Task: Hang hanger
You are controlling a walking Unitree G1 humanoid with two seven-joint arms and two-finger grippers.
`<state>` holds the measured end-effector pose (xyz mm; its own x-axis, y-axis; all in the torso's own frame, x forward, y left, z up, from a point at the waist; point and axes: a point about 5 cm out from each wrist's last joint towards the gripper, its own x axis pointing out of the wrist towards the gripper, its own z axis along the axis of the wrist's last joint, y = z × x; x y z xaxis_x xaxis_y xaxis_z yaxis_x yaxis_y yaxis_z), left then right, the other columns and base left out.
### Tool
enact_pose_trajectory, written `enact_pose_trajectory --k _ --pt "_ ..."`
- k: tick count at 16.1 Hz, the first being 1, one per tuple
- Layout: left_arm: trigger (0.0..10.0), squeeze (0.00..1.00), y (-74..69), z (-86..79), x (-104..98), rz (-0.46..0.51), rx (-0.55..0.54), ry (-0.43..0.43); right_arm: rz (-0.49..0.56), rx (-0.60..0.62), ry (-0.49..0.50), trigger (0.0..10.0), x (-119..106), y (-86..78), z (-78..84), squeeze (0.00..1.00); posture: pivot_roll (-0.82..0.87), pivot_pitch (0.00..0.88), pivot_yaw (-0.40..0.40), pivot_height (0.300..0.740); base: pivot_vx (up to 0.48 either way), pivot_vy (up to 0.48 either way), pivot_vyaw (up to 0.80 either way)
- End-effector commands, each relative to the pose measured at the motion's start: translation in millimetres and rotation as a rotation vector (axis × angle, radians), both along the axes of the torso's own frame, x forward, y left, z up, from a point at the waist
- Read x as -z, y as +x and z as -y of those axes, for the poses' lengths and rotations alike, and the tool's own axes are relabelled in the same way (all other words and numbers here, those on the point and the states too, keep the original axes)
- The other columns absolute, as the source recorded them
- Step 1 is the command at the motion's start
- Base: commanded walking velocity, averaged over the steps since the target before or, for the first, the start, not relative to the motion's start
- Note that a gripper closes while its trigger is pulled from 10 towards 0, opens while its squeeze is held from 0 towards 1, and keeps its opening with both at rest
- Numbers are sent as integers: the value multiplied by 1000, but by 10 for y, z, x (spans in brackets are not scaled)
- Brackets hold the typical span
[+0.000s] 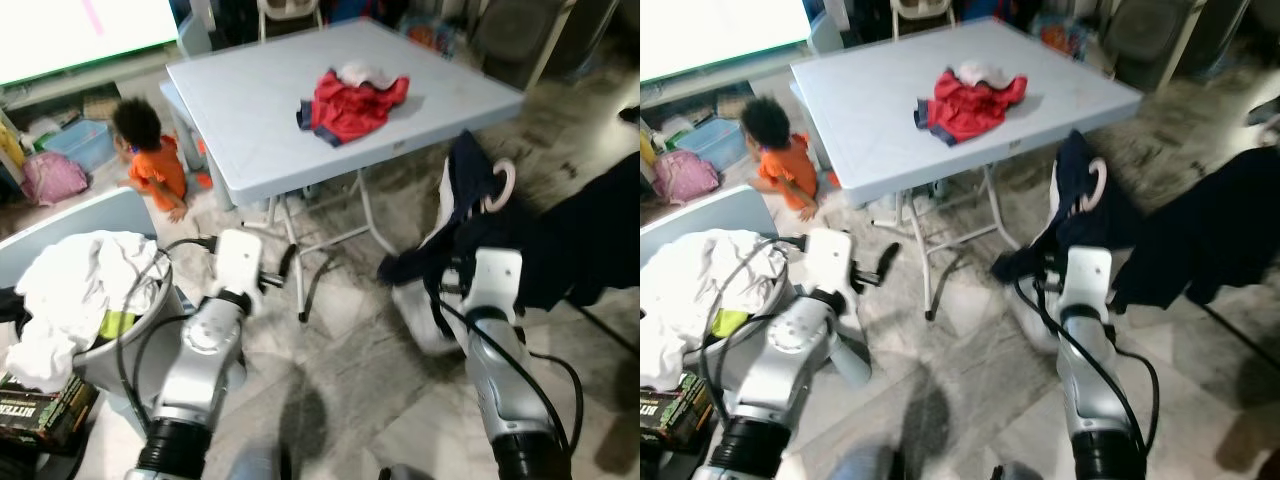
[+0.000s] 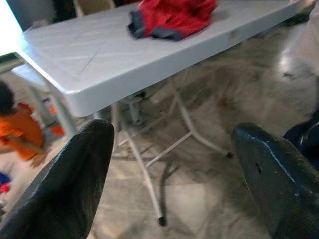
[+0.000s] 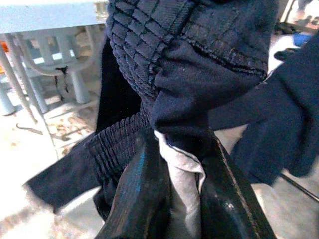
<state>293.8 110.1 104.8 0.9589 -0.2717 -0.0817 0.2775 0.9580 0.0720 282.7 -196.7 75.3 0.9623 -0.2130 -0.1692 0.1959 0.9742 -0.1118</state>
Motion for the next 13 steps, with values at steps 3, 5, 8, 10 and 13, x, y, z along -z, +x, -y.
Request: enact_pose_trajectory --k 3,5,8,10,13 --pt "10000 0 7 -96 7 -4 -27 16 61 -43 10 10000 -125 65 -109 0 20 0 11 740 0 0 800" --pt "10000 0 15 -98 10 -6 -28 17 64 -63 28 10000 -129 79 -131 0 21 4 10 740 0 0 800" --pt "10000 0 31 -97 17 -13 -19 27 77 -115 47 10000 -165 116 -186 0 21 8 12 740 0 0 800" --pt "10000 0 34 -96 41 -25 -3 45 83 -158 73 10000 -181 139 -226 0 20 9 12 740 0 0 800" --pt "10000 0 8 -46 82 -41 65 81 87 -301 106 10000 -247 174 -309 0 18 13 13 740 0 0 800"
